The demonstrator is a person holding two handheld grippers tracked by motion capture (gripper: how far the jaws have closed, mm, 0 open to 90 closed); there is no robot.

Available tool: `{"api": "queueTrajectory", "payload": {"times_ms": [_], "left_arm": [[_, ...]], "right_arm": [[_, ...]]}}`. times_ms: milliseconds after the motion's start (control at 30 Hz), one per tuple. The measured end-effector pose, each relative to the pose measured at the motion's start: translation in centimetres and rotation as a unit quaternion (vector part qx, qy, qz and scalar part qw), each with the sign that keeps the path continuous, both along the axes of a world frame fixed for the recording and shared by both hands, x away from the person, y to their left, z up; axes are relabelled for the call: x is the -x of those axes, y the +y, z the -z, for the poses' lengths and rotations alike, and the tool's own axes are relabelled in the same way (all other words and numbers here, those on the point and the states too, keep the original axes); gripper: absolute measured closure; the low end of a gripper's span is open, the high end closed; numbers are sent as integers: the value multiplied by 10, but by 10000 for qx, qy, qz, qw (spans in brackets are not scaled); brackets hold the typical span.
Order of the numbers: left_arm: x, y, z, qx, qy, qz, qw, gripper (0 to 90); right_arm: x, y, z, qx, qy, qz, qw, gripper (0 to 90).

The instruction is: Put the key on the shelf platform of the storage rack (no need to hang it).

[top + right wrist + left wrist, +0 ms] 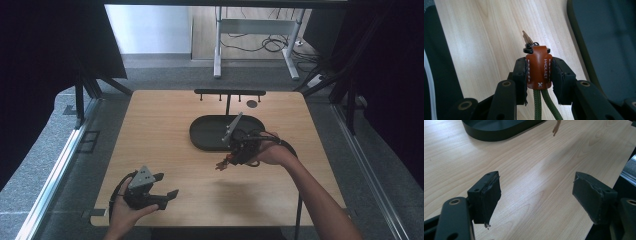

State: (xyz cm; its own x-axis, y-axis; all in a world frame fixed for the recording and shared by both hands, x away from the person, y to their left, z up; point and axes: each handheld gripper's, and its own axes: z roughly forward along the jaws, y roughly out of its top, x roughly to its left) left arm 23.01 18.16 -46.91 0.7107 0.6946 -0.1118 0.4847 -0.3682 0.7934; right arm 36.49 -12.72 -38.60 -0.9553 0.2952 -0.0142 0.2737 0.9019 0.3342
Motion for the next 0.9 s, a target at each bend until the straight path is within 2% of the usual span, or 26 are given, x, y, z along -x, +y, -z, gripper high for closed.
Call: {"api": "queueTrajectory", "payload": {"times_ms": [333, 833, 900], "left_arm": [[-1, 1, 0, 24, 9, -20, 10000, 228], [-3, 1, 3, -12, 52, 4, 10000, 228], [-3, 1, 3, -13, 46, 19, 10000, 228]], "right_arm": [[-18, 0, -3, 12, 27, 103, 9999, 667], [-46, -1, -9, -143, 76, 362, 9992, 667], [-51, -2, -9, -100, 56, 364, 9993, 667]]}}
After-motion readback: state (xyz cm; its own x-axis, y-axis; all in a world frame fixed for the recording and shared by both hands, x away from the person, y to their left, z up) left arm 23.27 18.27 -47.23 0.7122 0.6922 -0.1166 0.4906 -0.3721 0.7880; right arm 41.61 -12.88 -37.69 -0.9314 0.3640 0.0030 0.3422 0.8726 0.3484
